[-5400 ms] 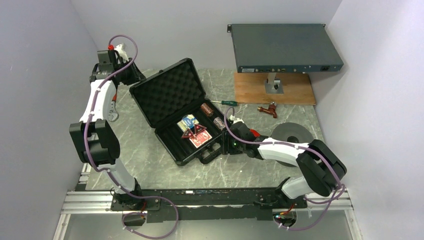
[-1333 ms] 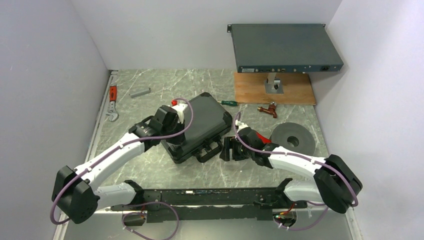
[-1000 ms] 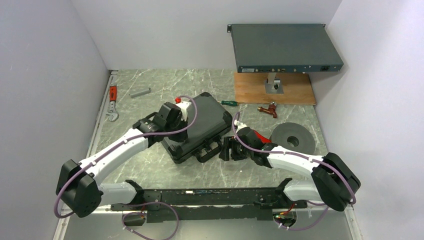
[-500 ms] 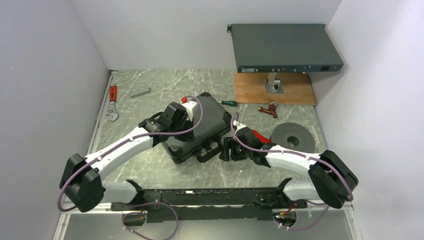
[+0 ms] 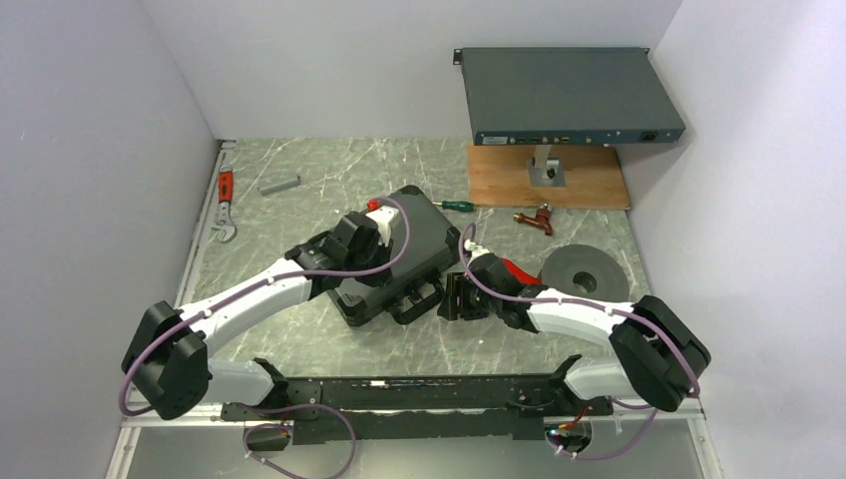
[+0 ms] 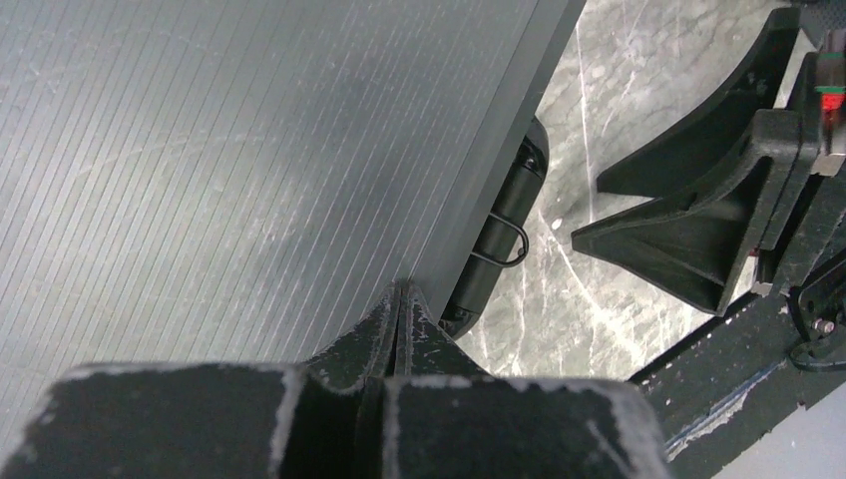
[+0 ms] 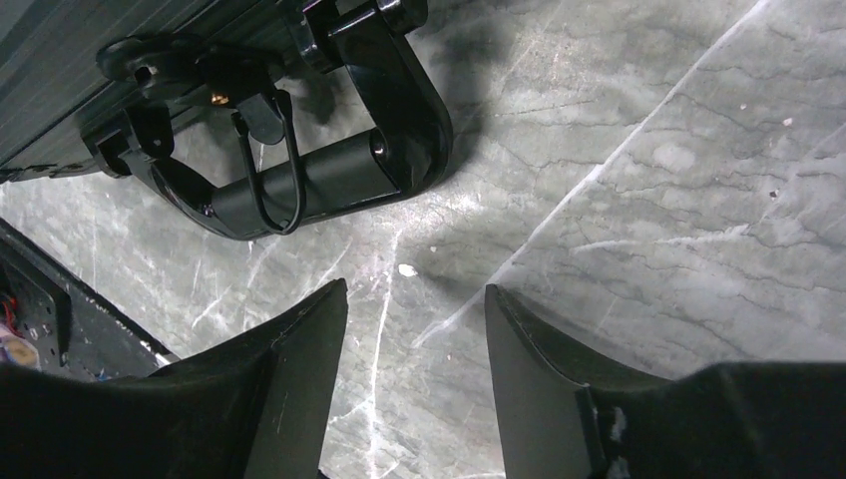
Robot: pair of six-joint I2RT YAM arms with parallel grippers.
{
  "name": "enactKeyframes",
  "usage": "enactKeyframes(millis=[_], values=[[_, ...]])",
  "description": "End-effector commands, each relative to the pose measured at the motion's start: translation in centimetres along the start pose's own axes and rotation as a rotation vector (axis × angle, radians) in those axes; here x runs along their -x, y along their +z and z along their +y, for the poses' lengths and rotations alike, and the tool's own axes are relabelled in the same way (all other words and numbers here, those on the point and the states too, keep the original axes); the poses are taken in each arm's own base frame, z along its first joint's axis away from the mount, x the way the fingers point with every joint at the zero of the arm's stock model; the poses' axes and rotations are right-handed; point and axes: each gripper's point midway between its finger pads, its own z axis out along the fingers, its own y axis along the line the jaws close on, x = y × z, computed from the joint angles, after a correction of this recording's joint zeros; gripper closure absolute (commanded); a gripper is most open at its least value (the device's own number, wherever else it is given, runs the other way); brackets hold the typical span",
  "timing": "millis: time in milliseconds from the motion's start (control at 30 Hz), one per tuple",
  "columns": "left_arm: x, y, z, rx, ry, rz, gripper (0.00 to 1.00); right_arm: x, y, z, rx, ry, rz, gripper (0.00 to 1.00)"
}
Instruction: Pack up texas hold em set
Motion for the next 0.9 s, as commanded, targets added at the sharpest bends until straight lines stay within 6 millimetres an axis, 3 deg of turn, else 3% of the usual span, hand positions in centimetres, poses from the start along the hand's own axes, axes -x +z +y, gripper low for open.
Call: enactKeyframes(millis=[0,167,333,867], values=[[-4.8,0.2,0.2,0.013,-0.034,0.107,1.0,1.6,0.5,1.7,0.061,0.011,-0.042,0.47],[-7.6,0.1,1.2,0.054,-0.056,0.146,1.0,1.5,0.9,2.6,0.102,0.035,-0.026,0.55],[-9.1,-0.3,1.9,0.075,-0.076,0.159,1.0,1.6,1.3,3.1,0.124,0.07,-0.021,0.63],[-9.9,-1.4,2.5,0.094,-0.083,0.152,1.0,0.2,3.0,3.0,0.12,0.219,0.036,0.79]])
